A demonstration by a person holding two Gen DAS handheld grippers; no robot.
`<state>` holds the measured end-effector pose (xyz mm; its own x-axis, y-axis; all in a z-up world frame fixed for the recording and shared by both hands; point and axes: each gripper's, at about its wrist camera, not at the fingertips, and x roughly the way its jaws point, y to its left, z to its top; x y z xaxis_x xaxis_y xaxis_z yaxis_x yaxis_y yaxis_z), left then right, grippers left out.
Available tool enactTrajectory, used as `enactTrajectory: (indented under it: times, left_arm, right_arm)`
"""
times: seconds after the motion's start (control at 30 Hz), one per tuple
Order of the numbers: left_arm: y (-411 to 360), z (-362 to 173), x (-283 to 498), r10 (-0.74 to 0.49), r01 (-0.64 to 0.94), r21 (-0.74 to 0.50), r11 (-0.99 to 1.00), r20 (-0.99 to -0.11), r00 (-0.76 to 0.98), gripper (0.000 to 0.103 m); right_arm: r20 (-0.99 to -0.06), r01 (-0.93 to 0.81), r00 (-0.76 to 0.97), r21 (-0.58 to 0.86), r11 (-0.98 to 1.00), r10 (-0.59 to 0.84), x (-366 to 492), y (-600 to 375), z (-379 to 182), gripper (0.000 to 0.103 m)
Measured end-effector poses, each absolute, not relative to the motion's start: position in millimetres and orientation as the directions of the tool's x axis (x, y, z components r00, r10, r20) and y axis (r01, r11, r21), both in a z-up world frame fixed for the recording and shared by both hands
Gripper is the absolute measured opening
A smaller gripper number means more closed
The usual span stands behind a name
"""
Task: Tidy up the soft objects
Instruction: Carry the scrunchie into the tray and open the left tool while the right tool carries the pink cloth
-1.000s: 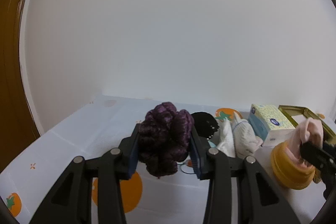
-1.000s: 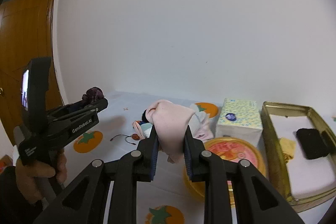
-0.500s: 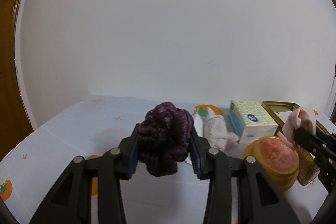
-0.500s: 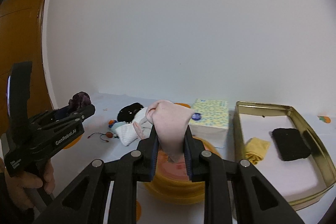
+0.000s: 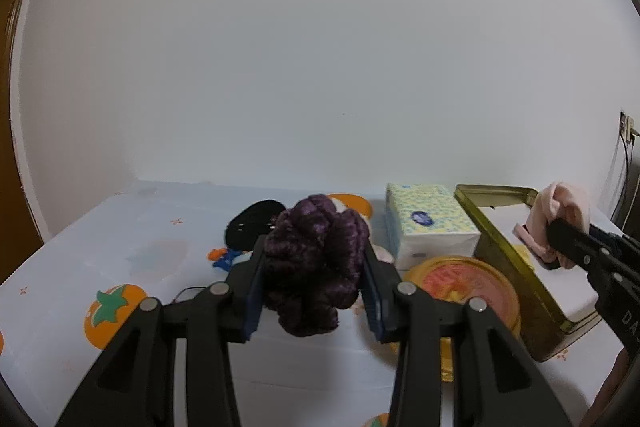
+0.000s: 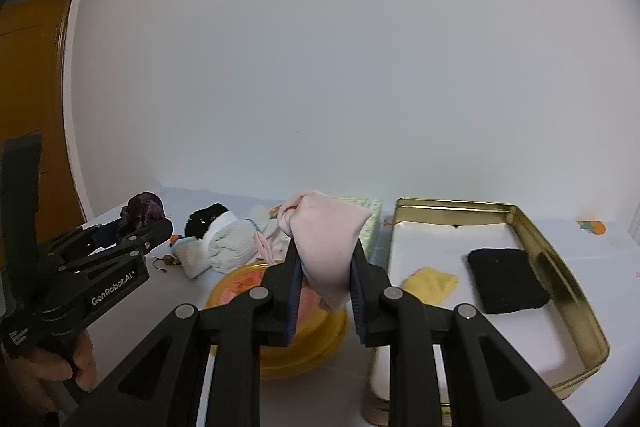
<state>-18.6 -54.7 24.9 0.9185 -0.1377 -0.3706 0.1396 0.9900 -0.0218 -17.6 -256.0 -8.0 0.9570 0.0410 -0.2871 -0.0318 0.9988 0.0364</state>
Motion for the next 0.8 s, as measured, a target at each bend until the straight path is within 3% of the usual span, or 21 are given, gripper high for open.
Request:
enactTrajectory:
  times: [0.8]
  left_arm:
    - [-148, 32, -20, -0.263, 0.279, -0.010, 0.960, -0.365, 0.893, 0.040]
  right_arm:
    - [-0.279, 0.104, 0.958, 0.097, 0.990, -0.074, -25, -336, 7, 0.024]
